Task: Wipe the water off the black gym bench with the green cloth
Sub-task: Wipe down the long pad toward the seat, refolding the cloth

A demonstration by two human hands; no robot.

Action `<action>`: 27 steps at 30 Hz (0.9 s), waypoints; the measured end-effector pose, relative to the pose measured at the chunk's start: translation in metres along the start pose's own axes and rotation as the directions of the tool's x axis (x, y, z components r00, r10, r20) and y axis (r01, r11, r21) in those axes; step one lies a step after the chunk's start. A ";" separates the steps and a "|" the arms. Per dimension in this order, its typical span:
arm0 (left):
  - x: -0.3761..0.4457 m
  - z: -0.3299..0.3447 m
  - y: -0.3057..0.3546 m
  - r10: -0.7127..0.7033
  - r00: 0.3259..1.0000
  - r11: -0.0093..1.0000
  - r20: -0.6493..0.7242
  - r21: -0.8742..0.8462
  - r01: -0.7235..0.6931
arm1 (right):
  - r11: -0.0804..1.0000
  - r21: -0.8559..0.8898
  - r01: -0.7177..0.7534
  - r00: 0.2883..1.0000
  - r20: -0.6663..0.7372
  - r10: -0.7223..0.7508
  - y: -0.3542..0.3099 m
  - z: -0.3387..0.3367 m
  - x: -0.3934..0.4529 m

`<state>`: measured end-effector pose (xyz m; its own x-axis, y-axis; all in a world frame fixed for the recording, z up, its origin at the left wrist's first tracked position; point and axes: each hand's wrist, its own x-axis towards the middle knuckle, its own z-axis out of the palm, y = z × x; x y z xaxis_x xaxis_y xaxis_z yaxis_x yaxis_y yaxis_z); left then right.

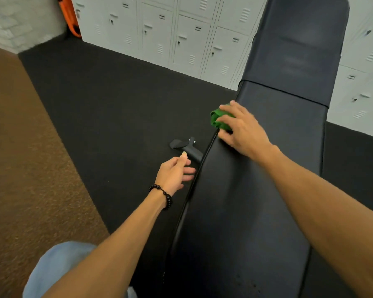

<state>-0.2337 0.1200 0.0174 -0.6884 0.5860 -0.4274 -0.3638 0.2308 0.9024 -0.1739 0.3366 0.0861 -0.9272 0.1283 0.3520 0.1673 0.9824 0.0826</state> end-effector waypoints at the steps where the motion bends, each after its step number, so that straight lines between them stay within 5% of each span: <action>1: 0.001 -0.001 0.000 0.024 0.999 1.000 -0.036 -0.004 -0.024 | 0.999 0.003 -0.052 0.998 -0.022 0.052 -0.003 -0.001 0.005; 3: 0.004 -0.005 0.000 0.075 0.990 0.997 -0.123 0.001 -0.075 | 0.998 0.044 0.039 0.998 -0.048 -0.036 -0.026 0.002 0.003; 5: 0.009 -0.007 -0.003 0.132 0.975 0.991 -0.181 0.022 -0.130 | 0.953 0.135 0.270 0.960 0.042 -0.278 -0.055 0.012 -0.025; 8: 0.018 -0.005 -0.003 0.214 0.964 0.974 -0.157 0.105 -0.199 | 0.818 0.213 0.534 0.774 0.267 -0.574 -0.068 0.019 -0.070; 10: 0.022 0.002 0.002 0.271 0.957 0.956 -0.103 0.143 -0.256 | 0.787 0.184 0.589 0.734 0.285 -0.616 -0.041 0.016 -0.062; 16: 0.030 0.042 0.049 0.341 0.940 0.930 0.030 0.138 -0.342 | 0.962 -0.016 0.271 0.955 0.130 -0.267 0.036 -0.009 0.020; 21: 0.031 0.051 0.066 0.336 0.933 0.872 0.129 0.332 -0.360 | 0.985 -0.131 -0.116 0.991 0.058 0.124 0.051 -0.027 0.056; 25: 0.035 0.045 0.060 0.358 0.932 0.923 -0.052 0.171 -0.345 | 0.996 -0.006 -0.084 0.996 0.011 0.084 0.007 -0.012 0.029; 27: 0.034 0.039 0.053 0.426 0.892 0.893 -0.149 0.229 -0.388 | 0.997 0.080 0.007 0.999 0.047 -0.011 -0.026 0.002 -0.004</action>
<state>-0.2514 0.1825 0.0530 -0.8629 0.5053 -0.0046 0.0861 0.1560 0.9840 -0.1754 0.3111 0.0813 -0.9437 0.1241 0.3068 0.1337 0.9910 0.0105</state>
